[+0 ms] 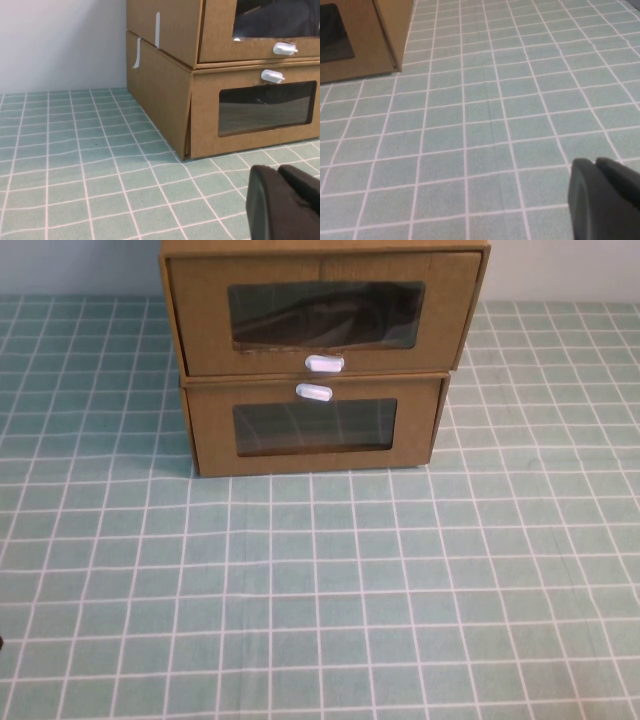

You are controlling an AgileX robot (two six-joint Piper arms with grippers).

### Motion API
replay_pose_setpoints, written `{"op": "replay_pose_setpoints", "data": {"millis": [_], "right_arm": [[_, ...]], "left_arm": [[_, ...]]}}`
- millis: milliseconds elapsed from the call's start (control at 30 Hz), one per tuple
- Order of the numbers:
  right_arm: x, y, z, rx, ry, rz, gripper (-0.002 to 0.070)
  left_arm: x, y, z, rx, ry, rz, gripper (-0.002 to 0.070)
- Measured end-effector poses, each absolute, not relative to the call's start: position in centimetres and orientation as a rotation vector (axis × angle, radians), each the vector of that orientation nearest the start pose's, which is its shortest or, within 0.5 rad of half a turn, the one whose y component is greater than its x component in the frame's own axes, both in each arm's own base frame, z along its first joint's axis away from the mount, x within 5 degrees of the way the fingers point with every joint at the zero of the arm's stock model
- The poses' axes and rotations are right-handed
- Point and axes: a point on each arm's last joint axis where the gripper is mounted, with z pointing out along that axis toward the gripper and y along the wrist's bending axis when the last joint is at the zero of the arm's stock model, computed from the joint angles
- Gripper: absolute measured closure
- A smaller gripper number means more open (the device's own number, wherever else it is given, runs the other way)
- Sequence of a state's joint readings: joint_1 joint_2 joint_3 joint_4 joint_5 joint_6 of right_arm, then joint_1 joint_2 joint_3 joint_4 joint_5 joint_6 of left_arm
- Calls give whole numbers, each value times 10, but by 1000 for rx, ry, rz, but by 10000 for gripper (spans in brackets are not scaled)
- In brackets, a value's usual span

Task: Close the shoe box

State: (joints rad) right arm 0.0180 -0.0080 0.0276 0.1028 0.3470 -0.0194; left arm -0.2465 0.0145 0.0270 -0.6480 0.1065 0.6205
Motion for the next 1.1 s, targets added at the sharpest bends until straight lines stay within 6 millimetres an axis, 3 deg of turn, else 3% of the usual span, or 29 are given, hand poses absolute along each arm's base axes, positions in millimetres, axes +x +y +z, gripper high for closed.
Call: {"op": "replay_pose_setpoints", "data": {"millis": [300,500,667,767,967,1100], "right_arm": [[53,4,173,31,1849,99,688],[53,4,173,31,1849,99,688],[53,4,173,31,1849,99,688],[53,4,173,31,1849,99,688],[53,4,173,32,1848,101,688],[53,4,173,32,1848,101,688]], "left_arm": [[55,-20,196,235,1597,-253,680],[57,-14,202,303,1504,-67,680],[56,-7,207,215,1456,33,680],[56,-6,202,205,1520,40,680],[54,-6,176,207,1808,16,680],[53,-5,173,197,1842,14,680]]}}
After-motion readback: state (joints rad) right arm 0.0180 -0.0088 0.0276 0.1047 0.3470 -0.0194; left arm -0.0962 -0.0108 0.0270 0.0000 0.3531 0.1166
